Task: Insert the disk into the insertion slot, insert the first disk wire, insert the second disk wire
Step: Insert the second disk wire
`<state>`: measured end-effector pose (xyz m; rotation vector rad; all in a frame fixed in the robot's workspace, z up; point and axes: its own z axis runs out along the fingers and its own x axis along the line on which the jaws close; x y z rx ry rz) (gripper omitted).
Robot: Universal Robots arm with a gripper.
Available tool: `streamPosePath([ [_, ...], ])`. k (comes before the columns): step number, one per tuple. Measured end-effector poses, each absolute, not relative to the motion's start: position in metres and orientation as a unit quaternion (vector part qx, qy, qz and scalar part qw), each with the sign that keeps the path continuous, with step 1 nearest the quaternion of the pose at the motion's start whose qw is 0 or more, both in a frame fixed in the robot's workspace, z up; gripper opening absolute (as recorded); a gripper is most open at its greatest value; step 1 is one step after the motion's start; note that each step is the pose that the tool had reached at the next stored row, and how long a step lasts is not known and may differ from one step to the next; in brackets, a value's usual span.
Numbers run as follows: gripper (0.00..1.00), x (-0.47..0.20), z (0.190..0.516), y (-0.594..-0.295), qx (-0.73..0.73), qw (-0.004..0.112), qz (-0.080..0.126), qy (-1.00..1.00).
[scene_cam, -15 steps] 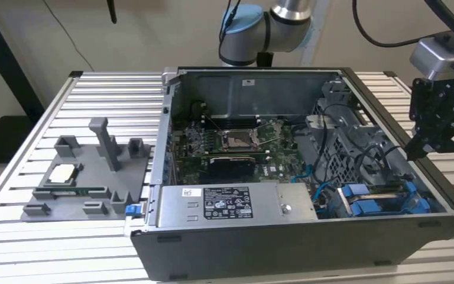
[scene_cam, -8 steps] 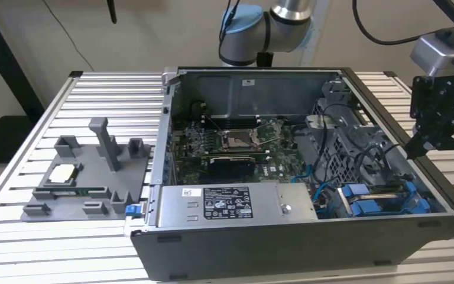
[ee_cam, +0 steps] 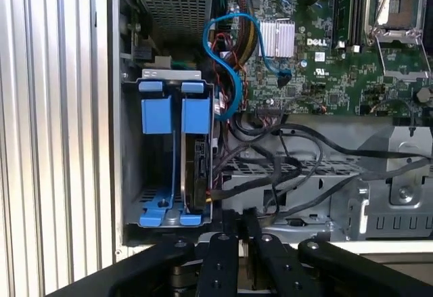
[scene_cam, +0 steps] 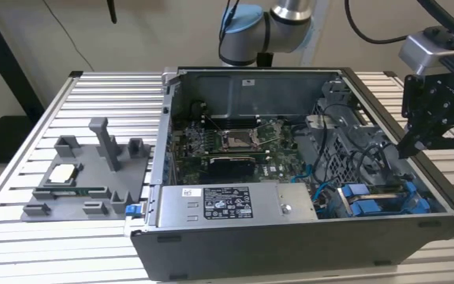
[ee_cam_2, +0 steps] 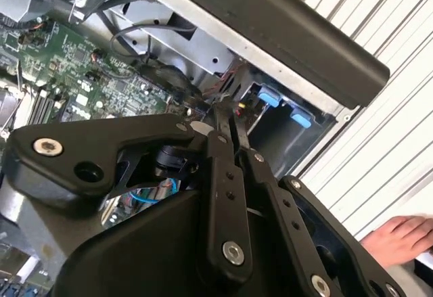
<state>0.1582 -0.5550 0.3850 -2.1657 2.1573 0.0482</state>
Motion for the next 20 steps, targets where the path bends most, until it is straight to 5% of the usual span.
streamPosePath([
  [20, 0.16, 0.122, 0.369, -0.575, -0.707, 0.049, 0.016, 0.706],
])
